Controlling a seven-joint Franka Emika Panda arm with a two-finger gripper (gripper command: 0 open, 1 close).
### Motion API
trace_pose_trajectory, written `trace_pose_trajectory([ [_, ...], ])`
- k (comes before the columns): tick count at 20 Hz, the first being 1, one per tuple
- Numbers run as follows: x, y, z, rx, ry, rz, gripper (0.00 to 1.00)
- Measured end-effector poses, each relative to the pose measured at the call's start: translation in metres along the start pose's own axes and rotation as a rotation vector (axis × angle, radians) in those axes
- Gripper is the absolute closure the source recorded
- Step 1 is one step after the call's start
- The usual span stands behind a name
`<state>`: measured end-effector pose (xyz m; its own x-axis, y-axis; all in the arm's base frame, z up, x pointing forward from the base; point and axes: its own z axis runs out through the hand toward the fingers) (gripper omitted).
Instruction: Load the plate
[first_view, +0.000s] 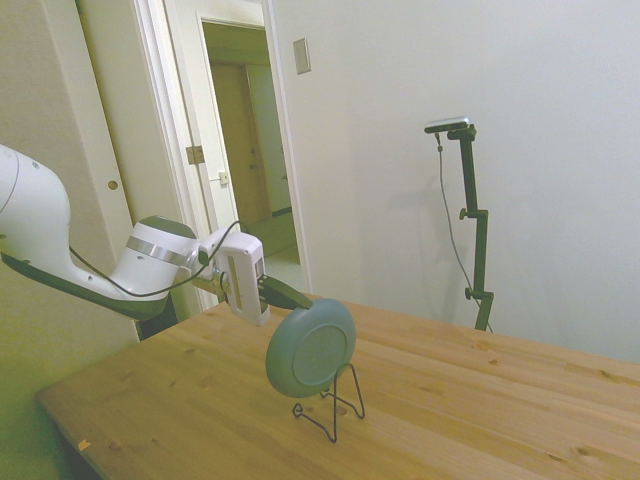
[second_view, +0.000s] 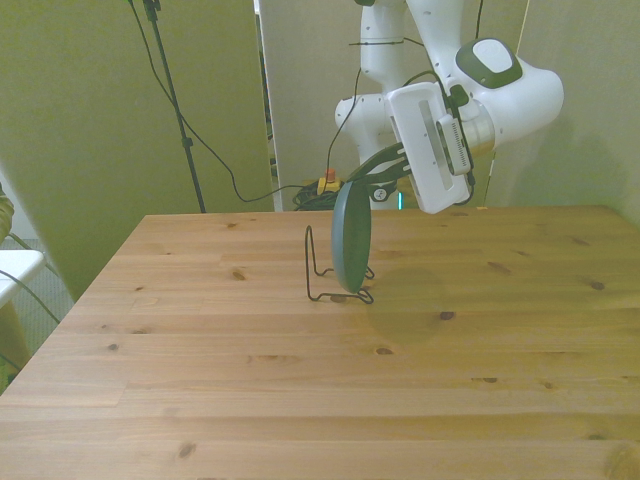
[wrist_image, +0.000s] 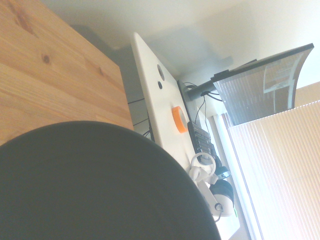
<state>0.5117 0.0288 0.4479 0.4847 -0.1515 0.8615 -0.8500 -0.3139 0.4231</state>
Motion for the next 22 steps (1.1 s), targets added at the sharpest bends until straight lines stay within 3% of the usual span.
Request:
trace_pose_trajectory([
  [10,-0.022,-0.014,-0.011,0.03,0.064,-0.102,1.0],
  [22,-0.017,-0.003,-0.024,0.056,0.1,-0.113,1.0],
])
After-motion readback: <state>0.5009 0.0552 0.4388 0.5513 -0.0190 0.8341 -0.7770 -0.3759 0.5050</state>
